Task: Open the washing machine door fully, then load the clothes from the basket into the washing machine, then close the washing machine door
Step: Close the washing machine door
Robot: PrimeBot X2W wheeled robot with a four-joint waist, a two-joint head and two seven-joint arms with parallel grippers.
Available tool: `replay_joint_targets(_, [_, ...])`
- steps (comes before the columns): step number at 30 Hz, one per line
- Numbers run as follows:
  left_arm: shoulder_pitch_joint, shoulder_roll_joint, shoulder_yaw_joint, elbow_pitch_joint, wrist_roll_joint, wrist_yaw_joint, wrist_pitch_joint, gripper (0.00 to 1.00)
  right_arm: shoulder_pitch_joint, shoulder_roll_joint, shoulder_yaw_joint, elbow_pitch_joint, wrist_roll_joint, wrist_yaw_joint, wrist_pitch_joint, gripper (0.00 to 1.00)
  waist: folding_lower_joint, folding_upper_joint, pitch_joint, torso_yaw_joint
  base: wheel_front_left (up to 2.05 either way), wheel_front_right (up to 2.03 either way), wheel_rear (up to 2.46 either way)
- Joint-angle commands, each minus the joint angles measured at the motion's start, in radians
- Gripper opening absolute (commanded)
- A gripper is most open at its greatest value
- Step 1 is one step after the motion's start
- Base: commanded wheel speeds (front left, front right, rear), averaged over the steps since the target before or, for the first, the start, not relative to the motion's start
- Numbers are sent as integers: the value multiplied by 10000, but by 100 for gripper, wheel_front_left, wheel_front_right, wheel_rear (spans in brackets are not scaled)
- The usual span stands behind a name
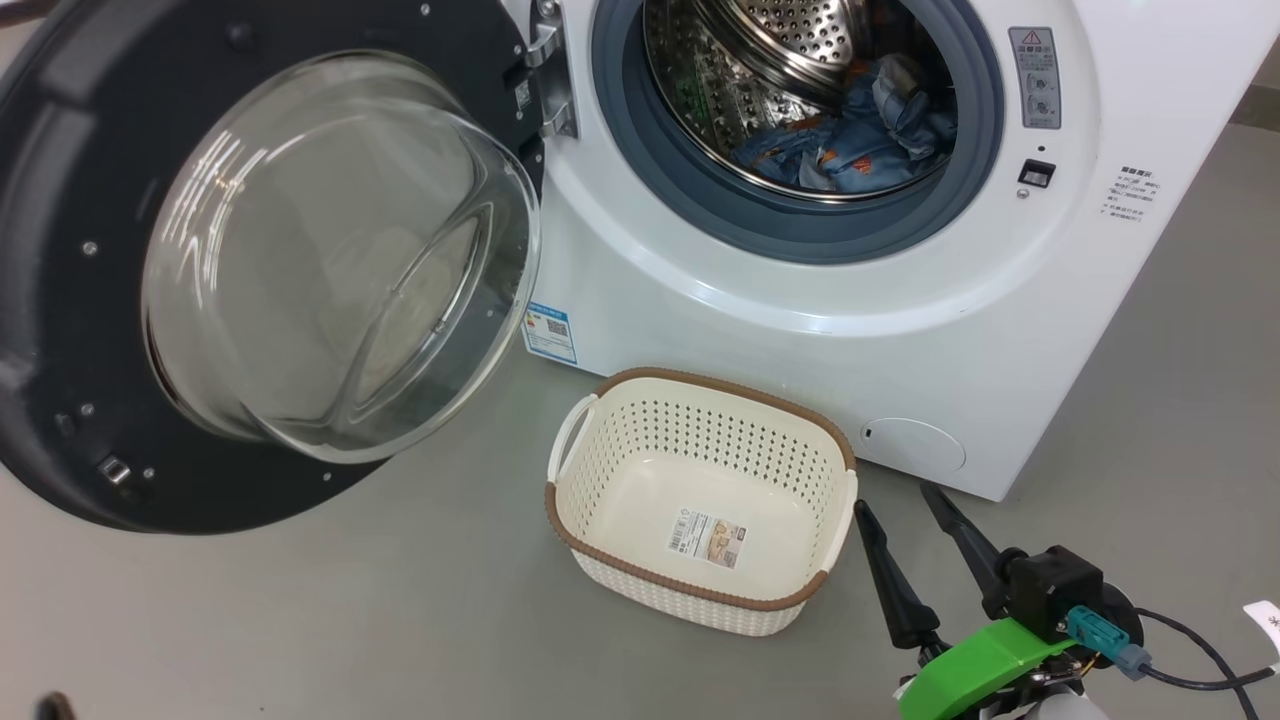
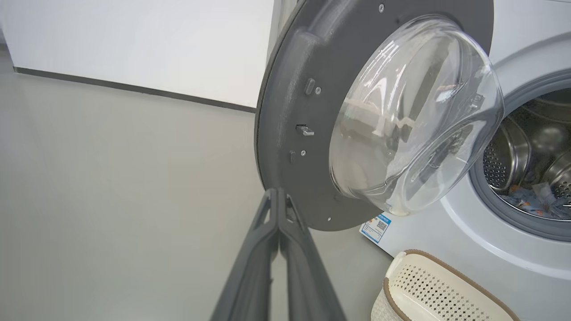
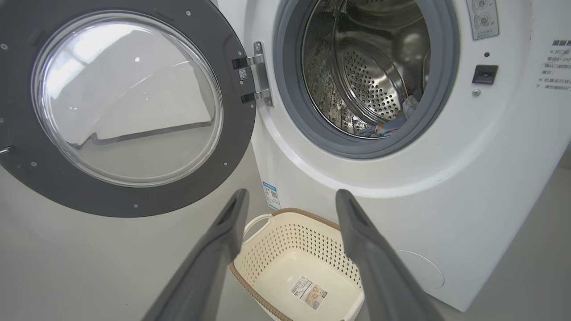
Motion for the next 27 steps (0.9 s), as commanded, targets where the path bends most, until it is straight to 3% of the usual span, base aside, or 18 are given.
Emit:
replay_joint_targets(1, [-607, 122, 546, -257, -8, -135, -51, 0, -308, 19, 191, -228, -90, 16, -48, 100, 0, 0, 24, -11, 0, 0, 0])
replay_joint_targets(13, [-3259, 205, 2603, 580, -594, -1431, -51, 0, -186, 19, -80, -470, -330, 16, 47, 100, 0, 0, 606, 9, 0, 0, 0])
replay_joint_targets(19, [-4950, 900, 3109, 2110, -1410, -1806, -51, 0, -184, 19, -198, -756, -464, 16, 234, 100, 0, 0, 1015, -17, 0, 0, 0])
replay_joint_targets(27, [-6657, 1849, 3197, 3658, -1790, -1937, -51, 0, -321, 19, -273, -1285, -696, 16, 570, 100, 0, 0, 1812, -315, 0, 0, 0])
